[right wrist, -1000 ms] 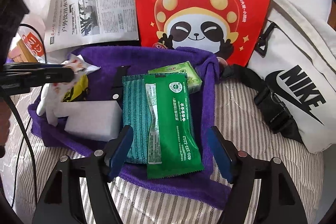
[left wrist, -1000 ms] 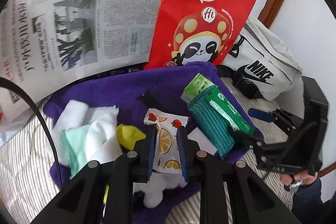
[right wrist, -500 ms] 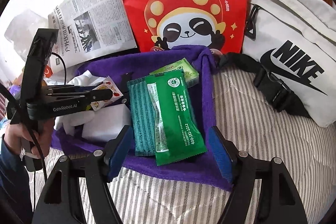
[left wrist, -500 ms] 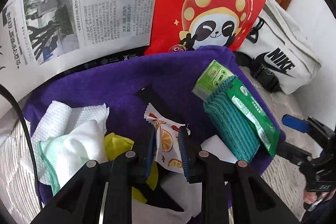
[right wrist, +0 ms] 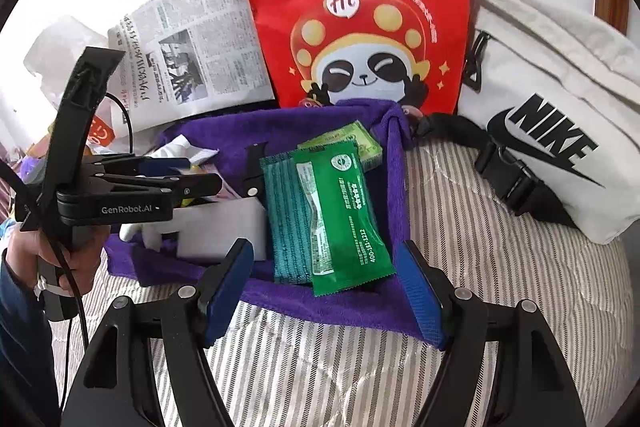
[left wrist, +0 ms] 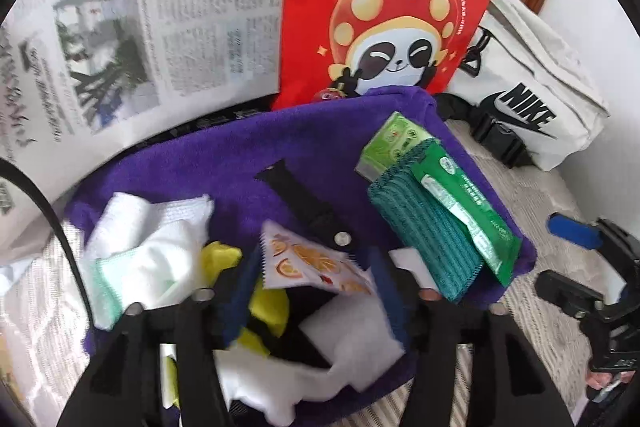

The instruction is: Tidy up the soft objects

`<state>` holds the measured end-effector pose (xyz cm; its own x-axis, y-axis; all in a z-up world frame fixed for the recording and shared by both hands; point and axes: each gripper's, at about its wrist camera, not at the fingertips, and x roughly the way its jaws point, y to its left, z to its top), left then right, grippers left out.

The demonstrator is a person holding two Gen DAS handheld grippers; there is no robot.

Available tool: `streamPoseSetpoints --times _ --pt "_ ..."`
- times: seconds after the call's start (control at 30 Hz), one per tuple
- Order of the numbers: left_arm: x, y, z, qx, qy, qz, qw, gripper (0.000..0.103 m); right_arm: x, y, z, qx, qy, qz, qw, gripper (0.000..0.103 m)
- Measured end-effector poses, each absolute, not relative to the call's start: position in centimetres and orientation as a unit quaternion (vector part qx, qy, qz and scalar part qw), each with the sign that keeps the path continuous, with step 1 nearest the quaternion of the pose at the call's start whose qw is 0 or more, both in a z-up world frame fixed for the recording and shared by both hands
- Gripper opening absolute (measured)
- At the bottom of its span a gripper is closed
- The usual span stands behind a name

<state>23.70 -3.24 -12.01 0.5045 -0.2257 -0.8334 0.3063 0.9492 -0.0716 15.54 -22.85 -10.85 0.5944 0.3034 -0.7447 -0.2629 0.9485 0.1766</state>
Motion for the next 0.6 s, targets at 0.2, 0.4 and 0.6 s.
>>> streamPoseSetpoints --times 0.2,0.4,0.6 --pt "22.3 -2.8 -10.0 0.055 0.468 -0.130 0.873 0.063 14.3 -22.6 -9.4 0.017 0.425 0.151 0.892 0.073" --pt "18.9 -0.9 -8.0 0.054 0.463 -0.085 0.881 0.068 12.1 -22.6 -7.6 0.019 0.431 0.136 0.892 0.073" --pt "13.1 1.3 -6.1 0.042 0.444 -0.036 0.894 0.081 9.5 -22.4 -6.1 0.011 0.440 0.111 0.891 0.085"
